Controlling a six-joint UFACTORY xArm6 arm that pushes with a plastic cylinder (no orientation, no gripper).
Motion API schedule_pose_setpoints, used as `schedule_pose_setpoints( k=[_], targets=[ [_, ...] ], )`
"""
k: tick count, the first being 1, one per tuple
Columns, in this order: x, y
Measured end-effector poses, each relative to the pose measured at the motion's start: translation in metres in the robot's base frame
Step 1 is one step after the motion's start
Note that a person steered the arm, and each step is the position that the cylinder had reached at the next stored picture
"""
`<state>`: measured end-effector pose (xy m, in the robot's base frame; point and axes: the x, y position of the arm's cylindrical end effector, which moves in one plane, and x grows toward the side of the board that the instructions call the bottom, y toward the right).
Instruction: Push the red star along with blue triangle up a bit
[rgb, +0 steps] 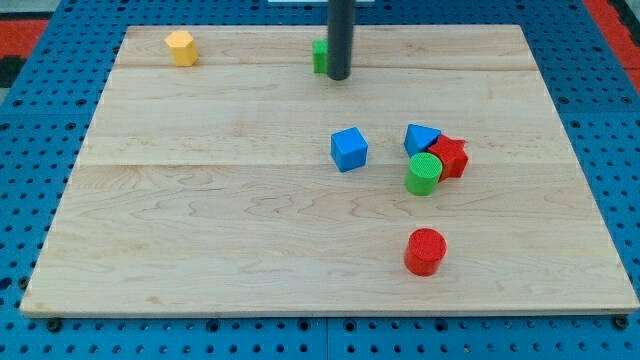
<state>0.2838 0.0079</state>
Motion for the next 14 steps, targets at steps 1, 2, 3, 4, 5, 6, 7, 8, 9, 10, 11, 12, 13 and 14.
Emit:
schedule_pose_setpoints(
  k=[1, 2, 3, 4, 5, 6, 7, 8, 9, 10, 11, 12, 13, 14],
  targets=[
    [-0.006, -0.001],
    [0.001, 0.005],
    [0.009, 0.009],
    [0.011, 0.009],
    [0.016, 0.018],
    [0.040, 0.064],
    [0.096, 0.136],
    [0.156, 0.248],
    [0.220, 0.230],
    [0.213, 0.177],
    [0.208, 0.141],
    [0.165, 0.147],
    [0.129, 0.160],
    [0.107, 0.158]
  ],
)
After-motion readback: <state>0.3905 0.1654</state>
